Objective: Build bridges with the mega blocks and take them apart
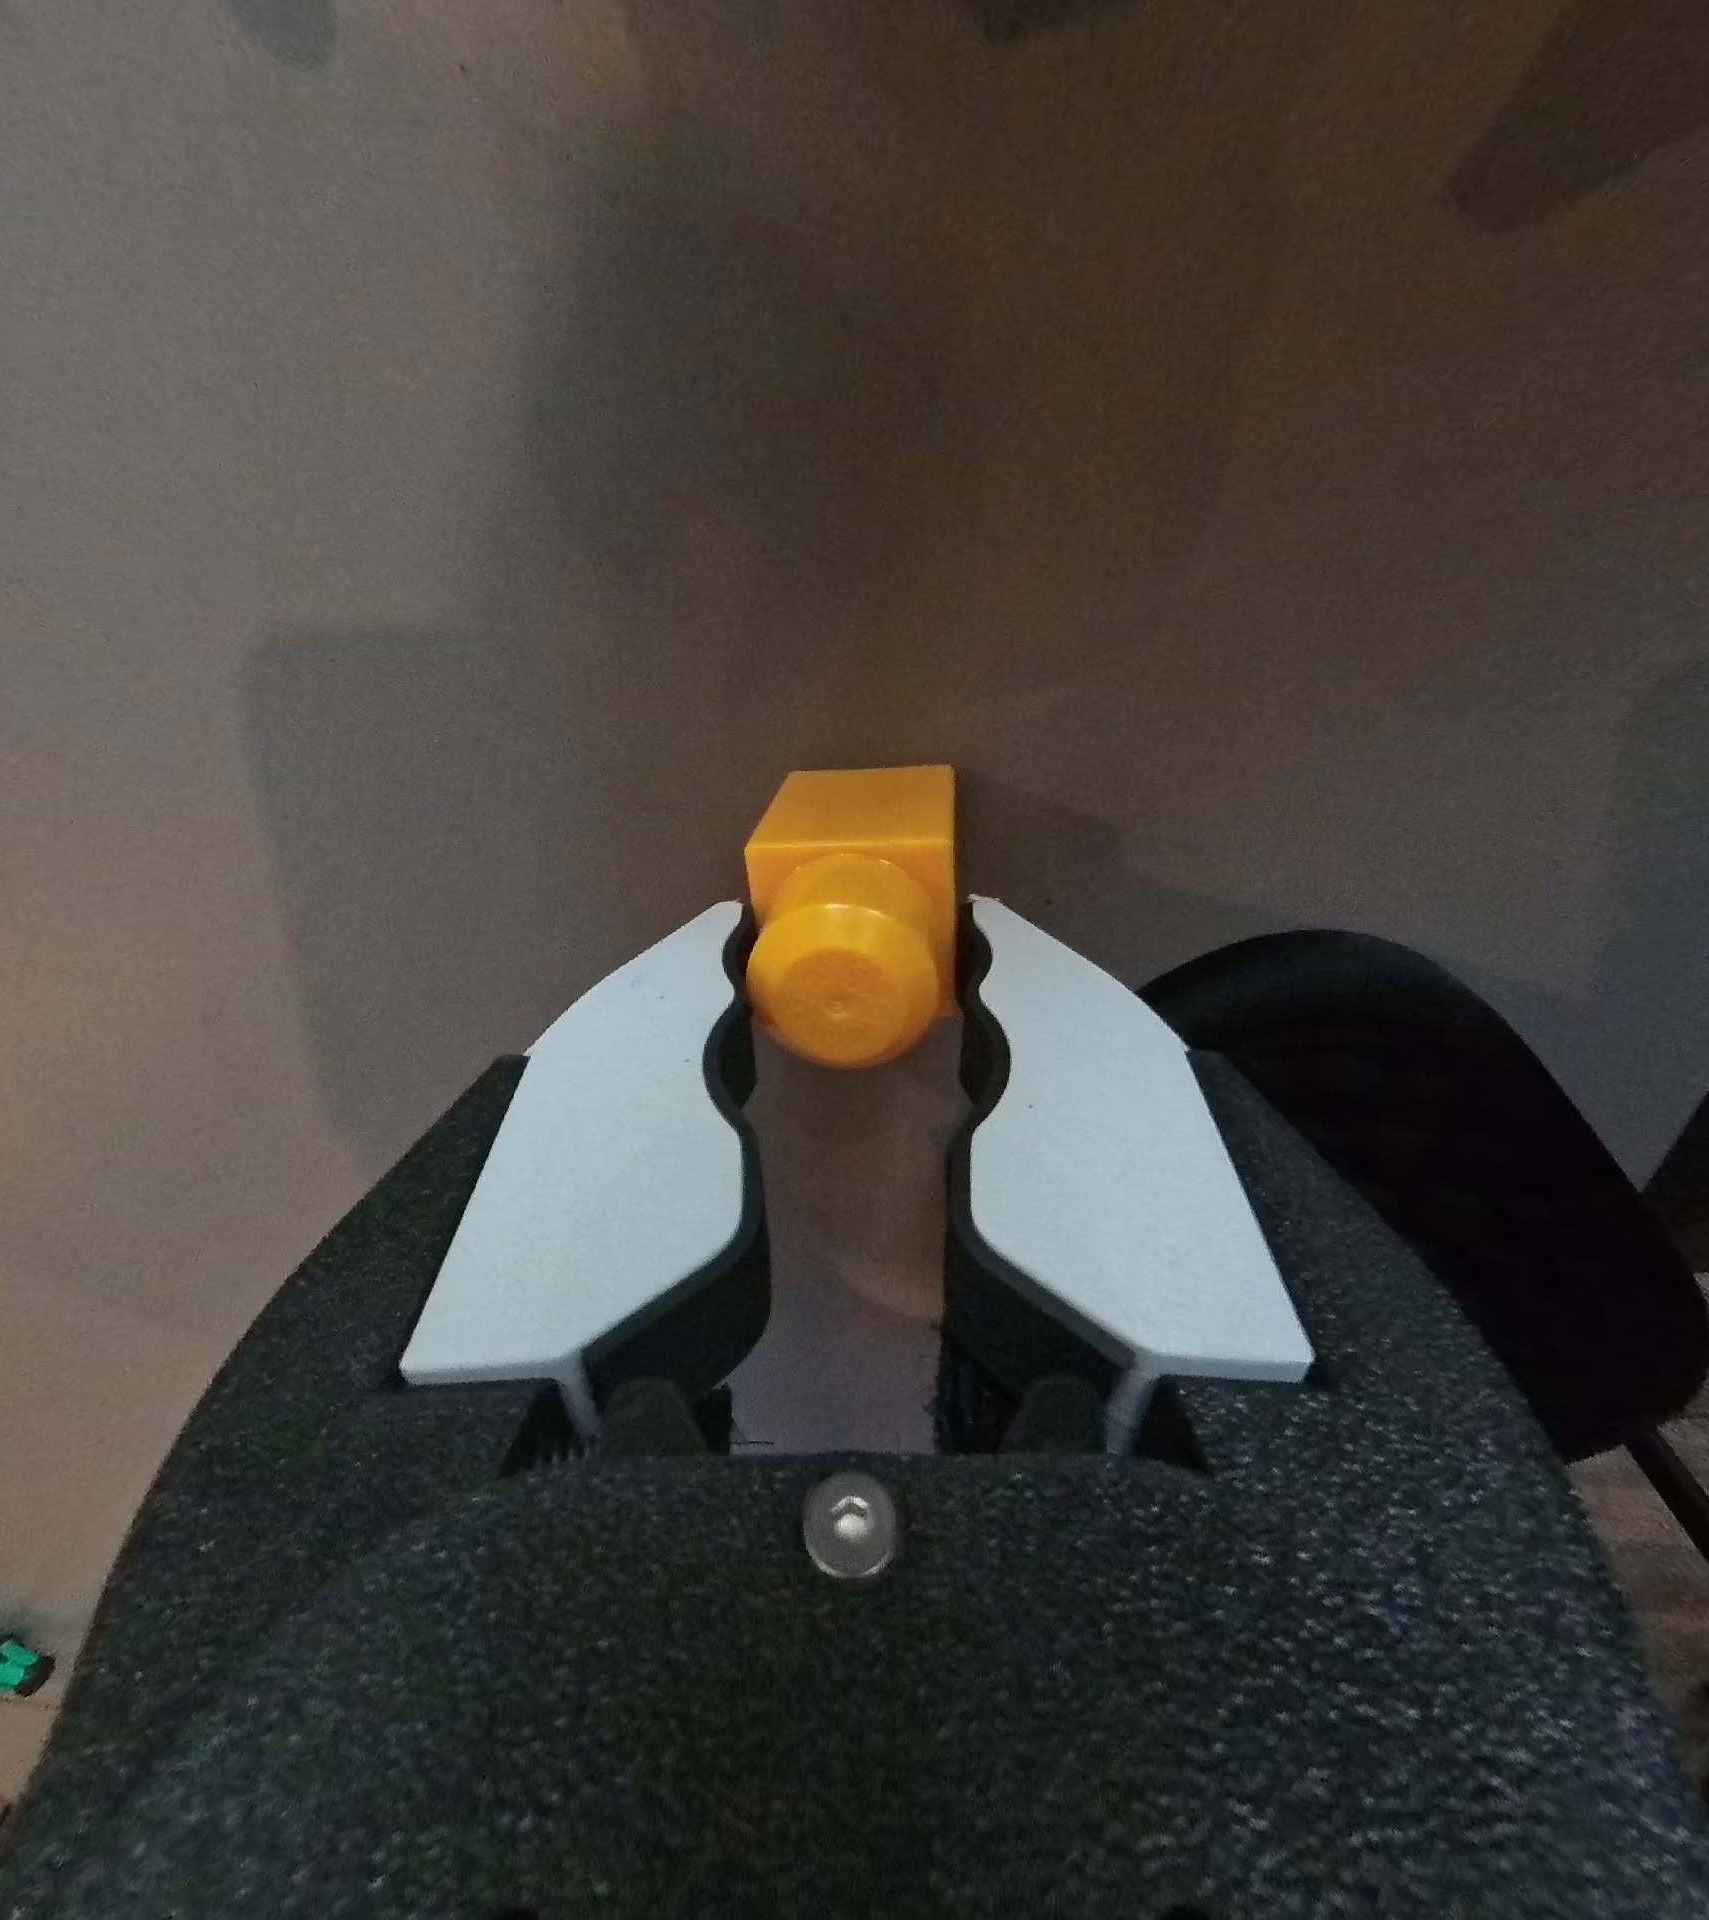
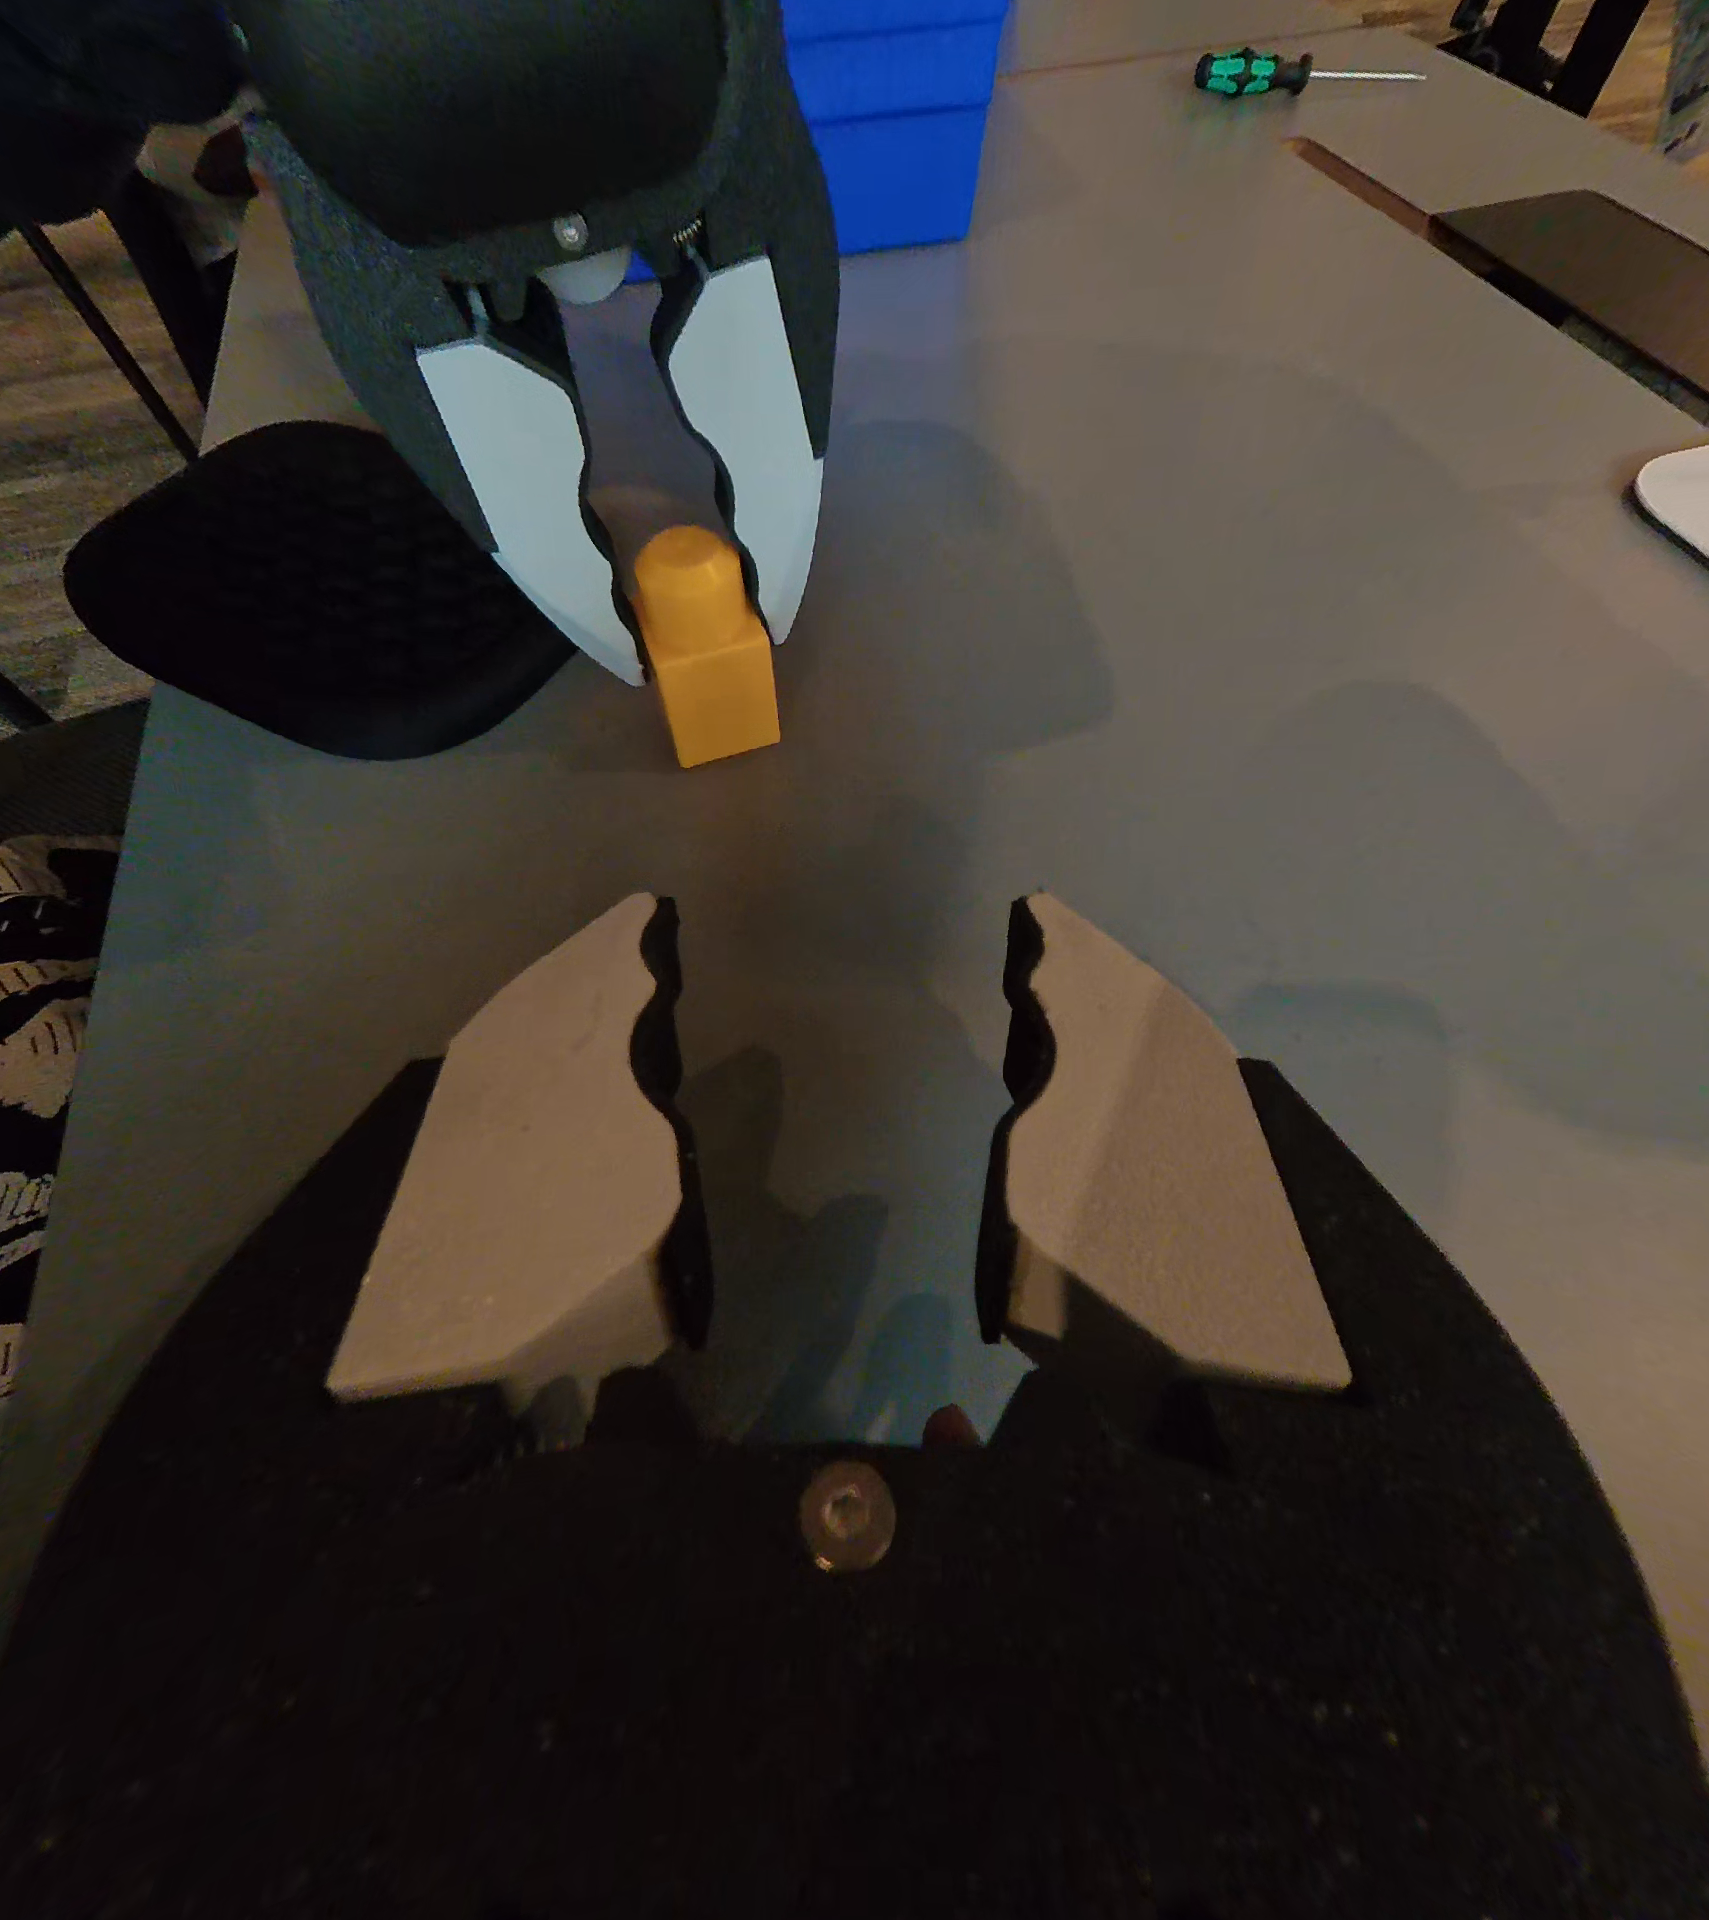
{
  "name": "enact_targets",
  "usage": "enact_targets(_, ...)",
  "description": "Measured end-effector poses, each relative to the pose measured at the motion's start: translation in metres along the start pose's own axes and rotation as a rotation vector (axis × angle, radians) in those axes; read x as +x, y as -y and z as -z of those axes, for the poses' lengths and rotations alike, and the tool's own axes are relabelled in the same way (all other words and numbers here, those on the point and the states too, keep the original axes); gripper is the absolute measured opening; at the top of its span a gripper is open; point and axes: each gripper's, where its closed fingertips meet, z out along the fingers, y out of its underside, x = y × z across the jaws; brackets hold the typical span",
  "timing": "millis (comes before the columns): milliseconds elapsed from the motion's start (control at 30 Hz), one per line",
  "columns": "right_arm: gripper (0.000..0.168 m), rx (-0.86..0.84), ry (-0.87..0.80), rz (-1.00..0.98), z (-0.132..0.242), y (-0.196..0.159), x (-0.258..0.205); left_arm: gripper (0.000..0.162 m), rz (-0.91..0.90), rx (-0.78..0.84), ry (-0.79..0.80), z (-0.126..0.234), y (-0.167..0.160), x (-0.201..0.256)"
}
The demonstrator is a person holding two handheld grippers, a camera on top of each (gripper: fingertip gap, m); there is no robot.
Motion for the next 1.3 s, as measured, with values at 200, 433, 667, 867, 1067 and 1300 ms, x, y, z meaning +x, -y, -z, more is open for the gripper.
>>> enact_targets(200,0.060,-0.004,0.000,-0.002,-0.001,-0.001,0.001,0.041,-0.003,-0.006,-0.008,-0.002,-0.002,0.002)
enact_targets(433,0.060,-0.006,0.001,-0.007,-0.001,-0.002,0.001,0.055,-0.005,-0.022,-0.019,-0.005,-0.005,0.005)
enact_targets(667,0.060,-0.011,0.000,-0.010,-0.001,-0.003,0.002,0.074,0.072,0.119,-0.050,0.017,0.003,0.007)
enact_targets(867,0.060,-0.009,-0.006,-0.017,-0.001,-0.003,0.004,0.079,0.255,0.353,0.019,0.074,-0.015,-0.004)
enact_targets(1067,0.060,-0.005,-0.014,-0.022,0.001,-0.002,0.004,0.077,0.471,0.345,0.213,0.137,-0.121,-0.017)
enact_targets(1300,0.060,0.001,-0.015,-0.028,0.002,0.000,0.004,0.067,0.701,0.191,0.430,0.189,-0.278,-0.010)
